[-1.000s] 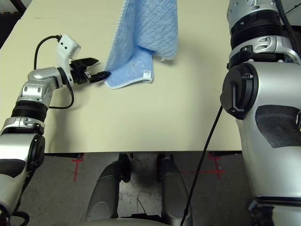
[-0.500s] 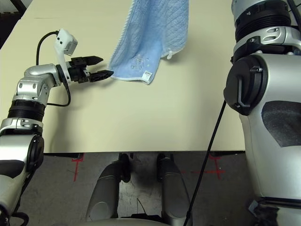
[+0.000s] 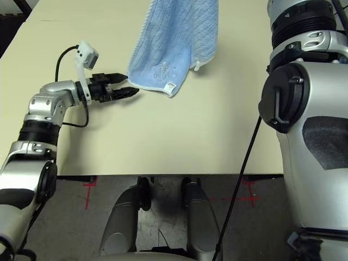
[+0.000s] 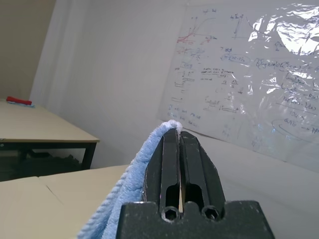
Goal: Fold the towel and set it aside.
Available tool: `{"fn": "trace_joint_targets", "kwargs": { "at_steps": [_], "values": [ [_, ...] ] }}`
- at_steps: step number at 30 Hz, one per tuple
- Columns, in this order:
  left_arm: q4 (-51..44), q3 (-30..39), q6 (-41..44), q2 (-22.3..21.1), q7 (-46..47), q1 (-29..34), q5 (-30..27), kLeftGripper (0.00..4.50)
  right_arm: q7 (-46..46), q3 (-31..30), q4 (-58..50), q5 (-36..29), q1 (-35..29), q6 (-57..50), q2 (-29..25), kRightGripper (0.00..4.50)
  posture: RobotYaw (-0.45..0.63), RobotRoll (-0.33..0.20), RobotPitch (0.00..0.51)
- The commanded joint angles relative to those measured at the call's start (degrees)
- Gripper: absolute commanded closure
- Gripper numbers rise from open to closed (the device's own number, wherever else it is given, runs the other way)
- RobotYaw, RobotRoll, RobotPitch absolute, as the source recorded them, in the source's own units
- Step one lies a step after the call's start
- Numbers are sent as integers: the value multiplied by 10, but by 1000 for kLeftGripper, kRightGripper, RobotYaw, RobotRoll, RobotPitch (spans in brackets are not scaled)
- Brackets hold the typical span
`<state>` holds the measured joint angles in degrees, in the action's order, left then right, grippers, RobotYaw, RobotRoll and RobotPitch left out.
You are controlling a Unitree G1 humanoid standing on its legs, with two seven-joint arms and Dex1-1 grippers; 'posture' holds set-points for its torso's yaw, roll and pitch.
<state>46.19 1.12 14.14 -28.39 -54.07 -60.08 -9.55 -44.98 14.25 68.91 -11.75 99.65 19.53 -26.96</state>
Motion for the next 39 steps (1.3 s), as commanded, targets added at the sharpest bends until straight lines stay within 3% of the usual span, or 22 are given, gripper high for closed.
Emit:
{"fn": "trace_joint_targets", "kwargs": {
  "at_steps": [1,11,20,24,33,39],
  "values": [
    [47,-3,-34,-7,12,-12,22,0,-9,5,-6,-4,12,1,-6,4476,-41,0,293],
    [74,3,-19,15,-38,-26,5,0,-10,6,-5,-4,12,1,-4,4476,-32,0,293],
    [137,16,-46,55,-2,-50,15,0,-11,6,-6,-6,11,0,1,4476,-39,0,294],
    [158,22,-48,54,5,-58,13,922,-13,6,-7,-5,11,-1,-1,4500,-44,0,294],
    [150,8,-12,12,-62,-53,27,4477,-12,6,-6,-4,7,0,-4,4500,-39,0,290],
    [147,9,-1,9,-73,-55,26,4477,-10,6,-3,-4,7,1,-4,4500,-29,0,288]
  ]
}}
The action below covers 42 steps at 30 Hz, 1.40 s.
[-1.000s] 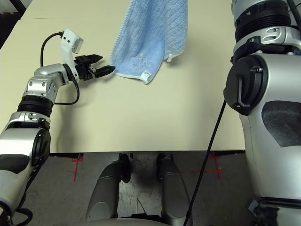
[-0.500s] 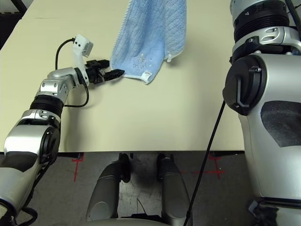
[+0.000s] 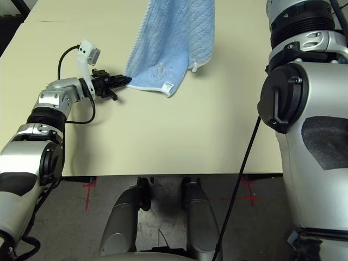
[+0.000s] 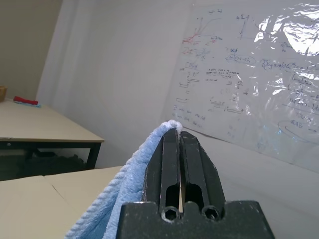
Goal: Fold the towel and set it aside.
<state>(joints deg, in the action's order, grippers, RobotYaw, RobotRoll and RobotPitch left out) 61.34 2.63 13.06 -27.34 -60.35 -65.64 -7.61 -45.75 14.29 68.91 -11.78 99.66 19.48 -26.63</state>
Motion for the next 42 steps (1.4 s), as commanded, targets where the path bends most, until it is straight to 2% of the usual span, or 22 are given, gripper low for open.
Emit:
{"fn": "trace_joint_targets", "kwargs": {
  "at_steps": [1,4,8,12,16,20,26,32,37,40,42],
  "values": [
    [-5,-6,9,-3,-11,-2,6,4477,-1,6,-2,-3,6,1,-8,4500,-30,0,286],
    [-2,3,-5,-13,6,-19,7,4477,5,5,2,2,-4,-2,-15,4500,-30,0,286],
    [11,31,-40,-48,73,-76,5,4477,22,11,10,1,-45,-23,-34,4500,-26,0,294],
    [-6,46,-38,-96,92,-124,3,4477,39,21,10,-7,-122,-59,-59,4500,-13,0,312],
    [-22,46,-33,-132,93,-139,11,4477,52,41,-2,-22,-186,-101,-70,4500,0,0,321],
    [-47,35,-22,-169,76,-147,24,4477,25,49,-14,-34,-246,-175,-93,4500,5,0,333],
    [-30,33,-15,-196,73,-185,27,4477,-36,95,-10,-92,-215,-283,-136,4500,5,0,345],
    [-5,22,24,-201,51,-174,33,4477,-74,61,-9,-72,-212,-337,-147,4500,-1,0,353],
    [51,23,-28,-178,175,-175,60,4477,35,38,4,-29,-202,-256,-110,4500,-8,0,357],
    [80,27,-115,-162,261,-191,74,4477,106,57,17,-30,-176,-174,-90,4500,-9,0,359],
    [93,60,-180,-146,323,-223,51,4477,136,74,23,-39,-154,-117,-85,4500,-8,0,360]
  ]
}}
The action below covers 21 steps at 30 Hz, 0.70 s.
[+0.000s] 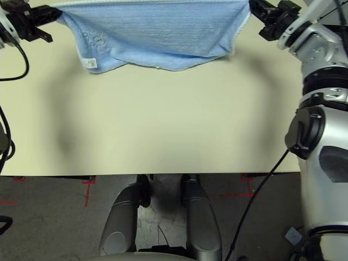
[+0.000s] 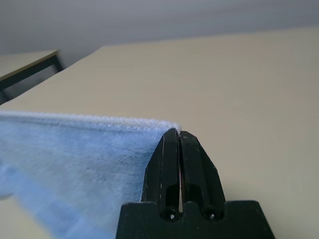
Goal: Fold the towel and set it aside.
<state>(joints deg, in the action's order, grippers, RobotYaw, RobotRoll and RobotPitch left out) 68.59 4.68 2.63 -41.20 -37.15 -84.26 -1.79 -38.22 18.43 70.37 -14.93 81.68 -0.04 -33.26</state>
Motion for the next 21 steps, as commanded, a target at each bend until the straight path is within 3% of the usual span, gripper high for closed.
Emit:
{"fn": "trace_joint_targets", "kwargs": {
  "at_steps": [1,4,7,17,21],
  "values": [
    [22,54,-115,-1,112,-56,-17,4477,67,51,9,-23,38,110,-18,4500,-6,0,361],
    [26,100,-177,15,131,-96,-53,4477,69,84,12,-49,56,165,-24,4500,-8,0,363],
    [26,109,-173,21,81,-85,-64,4477,36,90,16,-56,38,158,-29,4500,-11,0,368],
    [1,-20,1,-48,-168,49,27,4477,-160,-41,-8,37,-76,11,-40,4500,-27,0,374],
    [-23,-51,44,-68,-230,73,43,4477,-191,-95,-15,92,-107,60,-61,4500,-30,0,372]
  ]
}}
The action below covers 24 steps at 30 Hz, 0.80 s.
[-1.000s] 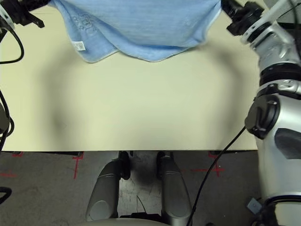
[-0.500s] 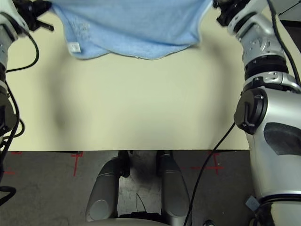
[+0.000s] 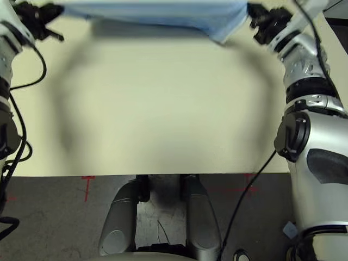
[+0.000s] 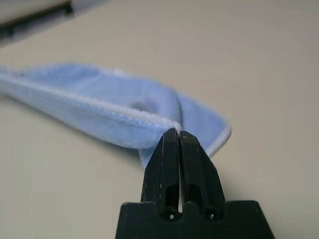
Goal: Fold the towel and set it aside.
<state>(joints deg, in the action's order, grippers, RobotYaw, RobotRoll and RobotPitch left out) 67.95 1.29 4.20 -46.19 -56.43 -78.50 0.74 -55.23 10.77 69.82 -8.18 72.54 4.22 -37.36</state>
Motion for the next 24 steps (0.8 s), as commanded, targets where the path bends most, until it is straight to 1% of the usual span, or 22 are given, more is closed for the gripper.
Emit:
{"fn": "trace_joint_targets", "kwargs": {
  "at_steps": [1,3,5,8,11,16,19,24],
  "values": [
    [-22,-18,32,-20,-43,19,17,4477,-24,-18,-8,22,-15,11,-20,4500,-30,0,372],
    [-29,-23,49,-23,-61,21,18,4477,-41,-26,-8,29,-14,15,-25,4500,-30,0,372],
    [-35,-30,71,-28,-92,23,19,4477,-85,-38,-10,36,-14,13,-33,4500,-32,0,370],
    [-52,-48,99,-43,-170,27,23,4477,-187,-62,-17,45,-15,3,-50,4500,-32,0,370],
    [-85,-61,125,-59,-245,28,18,4477,-246,-75,-20,50,-21,-4,-64,4500,-31,0,373],
    [-142,-81,125,-97,-336,51,20,4477,-358,-93,-53,44,-52,-34,-90,4500,-20,0,374],
    [-189,-111,129,-128,-360,78,-7,4477,-373,-119,-92,29,-80,-40,-111,4500,-23,0,373],
    [-275,-205,126,-217,-361,129,-95,4477,-373,-129,-104,33,-101,-7,-128,4500,-29,0,371]
  ]
}}
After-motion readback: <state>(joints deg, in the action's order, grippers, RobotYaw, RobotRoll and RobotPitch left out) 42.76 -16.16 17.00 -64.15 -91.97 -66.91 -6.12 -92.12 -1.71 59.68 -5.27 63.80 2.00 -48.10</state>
